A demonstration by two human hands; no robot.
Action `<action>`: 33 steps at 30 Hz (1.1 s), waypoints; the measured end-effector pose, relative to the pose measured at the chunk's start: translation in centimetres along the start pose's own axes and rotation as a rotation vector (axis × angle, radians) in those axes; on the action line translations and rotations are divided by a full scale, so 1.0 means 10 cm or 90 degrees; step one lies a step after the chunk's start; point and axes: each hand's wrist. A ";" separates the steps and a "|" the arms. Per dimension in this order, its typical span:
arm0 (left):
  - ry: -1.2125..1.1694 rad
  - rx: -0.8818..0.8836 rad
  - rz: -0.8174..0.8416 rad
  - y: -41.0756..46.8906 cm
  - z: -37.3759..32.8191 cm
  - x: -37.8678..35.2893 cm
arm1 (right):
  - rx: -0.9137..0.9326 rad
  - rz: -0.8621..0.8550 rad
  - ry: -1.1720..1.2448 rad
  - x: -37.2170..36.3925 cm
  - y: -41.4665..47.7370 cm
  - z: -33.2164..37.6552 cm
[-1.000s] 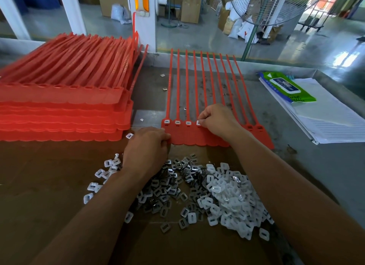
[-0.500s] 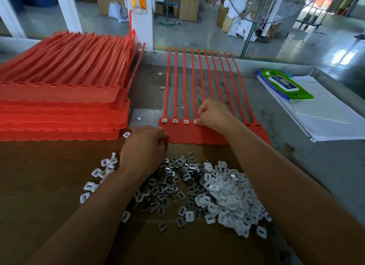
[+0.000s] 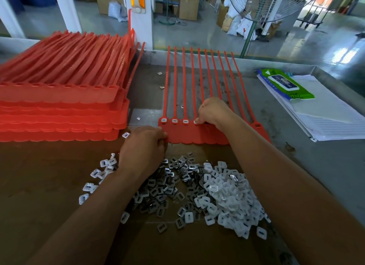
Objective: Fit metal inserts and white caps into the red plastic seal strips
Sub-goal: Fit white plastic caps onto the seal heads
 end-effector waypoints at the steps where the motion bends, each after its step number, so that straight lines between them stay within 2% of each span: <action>1: 0.001 0.000 0.000 0.00 0.00 0.00 | 0.011 0.004 -0.012 0.00 -0.01 0.00; 7: -0.001 -0.005 0.000 0.00 0.00 0.00 | 0.085 -0.020 0.048 -0.01 -0.12 -0.11; 13: -0.004 -0.015 -0.005 0.00 0.01 0.00 | 0.126 0.044 0.202 0.13 -0.33 -0.21; 17: -0.006 -0.007 0.001 0.01 0.01 -0.01 | 0.201 0.091 0.097 0.25 -0.60 -0.27; 22: 0.000 -0.004 0.003 0.02 0.01 -0.02 | 0.223 0.181 -0.003 0.36 -0.91 -0.38; 28: 0.003 0.001 0.008 0.02 0.01 -0.02 | 0.235 0.233 -0.010 0.37 -1.10 -0.43; 33: 0.006 0.004 0.020 0.03 0.01 -0.01 | 0.241 0.228 -0.042 0.25 -1.12 -0.43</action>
Point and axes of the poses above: each hand's wrist, its own y-axis towards the middle knuckle, its own x-axis out of the back of the hand, z = x × y, and after that the axes turned 11 degrees about y, right-handed
